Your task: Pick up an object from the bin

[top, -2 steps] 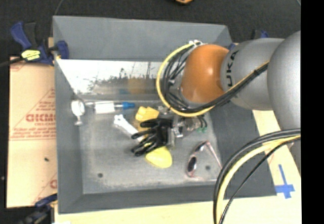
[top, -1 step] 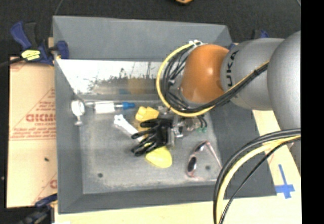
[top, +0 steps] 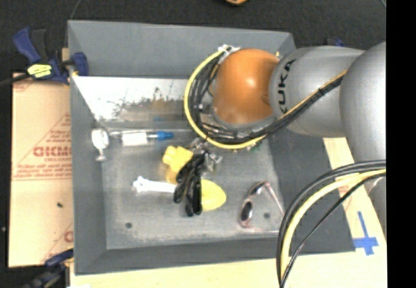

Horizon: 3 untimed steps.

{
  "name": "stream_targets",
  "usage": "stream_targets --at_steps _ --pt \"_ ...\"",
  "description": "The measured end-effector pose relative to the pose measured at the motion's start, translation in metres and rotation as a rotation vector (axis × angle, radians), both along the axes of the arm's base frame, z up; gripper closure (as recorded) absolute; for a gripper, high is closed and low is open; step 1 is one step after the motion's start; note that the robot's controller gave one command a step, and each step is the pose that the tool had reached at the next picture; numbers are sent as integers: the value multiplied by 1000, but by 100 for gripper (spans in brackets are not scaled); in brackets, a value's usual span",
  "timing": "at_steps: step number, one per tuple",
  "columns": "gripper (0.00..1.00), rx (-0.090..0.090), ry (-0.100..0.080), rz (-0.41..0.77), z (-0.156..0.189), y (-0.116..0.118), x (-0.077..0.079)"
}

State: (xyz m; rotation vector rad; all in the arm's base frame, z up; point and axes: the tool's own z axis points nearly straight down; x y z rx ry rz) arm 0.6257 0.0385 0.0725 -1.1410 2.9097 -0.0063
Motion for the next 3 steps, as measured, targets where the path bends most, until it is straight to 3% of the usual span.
stream_targets --at_steps 1,2,3 --pt "100 0 0 -2 0 0 0" --pt "100 -1 4 -13 82 1 -5" --pt "100 0 -6 -19 137 2 -1"
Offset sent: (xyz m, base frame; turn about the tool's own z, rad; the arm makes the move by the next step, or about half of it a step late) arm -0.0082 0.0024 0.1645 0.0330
